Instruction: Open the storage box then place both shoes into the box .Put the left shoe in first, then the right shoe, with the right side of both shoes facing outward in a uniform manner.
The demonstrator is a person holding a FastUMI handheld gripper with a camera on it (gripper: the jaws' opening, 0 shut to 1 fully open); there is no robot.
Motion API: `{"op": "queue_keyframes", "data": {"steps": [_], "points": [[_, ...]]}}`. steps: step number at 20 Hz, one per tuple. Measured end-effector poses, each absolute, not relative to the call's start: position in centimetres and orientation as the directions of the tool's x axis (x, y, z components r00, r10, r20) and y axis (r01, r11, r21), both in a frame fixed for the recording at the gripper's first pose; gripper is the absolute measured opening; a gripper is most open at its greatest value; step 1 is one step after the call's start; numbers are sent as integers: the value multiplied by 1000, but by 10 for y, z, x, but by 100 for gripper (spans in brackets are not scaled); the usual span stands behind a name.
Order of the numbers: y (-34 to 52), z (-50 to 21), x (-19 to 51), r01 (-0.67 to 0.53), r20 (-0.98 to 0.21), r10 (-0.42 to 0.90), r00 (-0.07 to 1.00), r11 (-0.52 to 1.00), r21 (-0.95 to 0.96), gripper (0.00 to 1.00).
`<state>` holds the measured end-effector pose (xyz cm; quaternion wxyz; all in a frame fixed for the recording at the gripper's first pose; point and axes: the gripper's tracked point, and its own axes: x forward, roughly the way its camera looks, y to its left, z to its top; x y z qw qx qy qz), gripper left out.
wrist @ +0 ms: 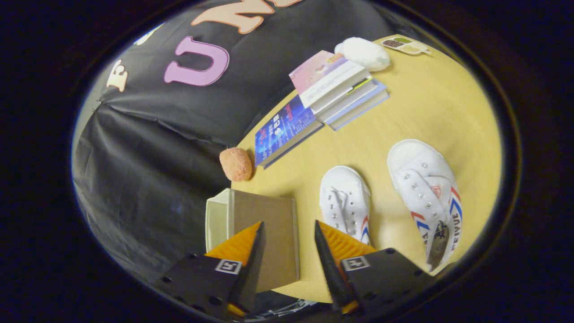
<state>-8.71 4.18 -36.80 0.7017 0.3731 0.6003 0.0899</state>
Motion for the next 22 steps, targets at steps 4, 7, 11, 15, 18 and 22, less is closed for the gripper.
{"op": "queue_keyframes", "data": {"steps": [4, 7, 11, 15, 18, 22], "points": [[29, -390, -103, 317, -827, 519, 218, 763, 563, 82], [11, -412, -120, 291, -884, 432, 178, 835, 467, 82], [-4, -437, -137, 248, -925, 361, 121, 891, 380, 82], [0, -462, -142, 246, -937, 344, 69, 904, 350, 75], [9, -474, -144, 241, -938, 344, 39, 908, 343, 67], [25, -480, -143, 254, -928, 371, 31, 895, 366, 58]]}}
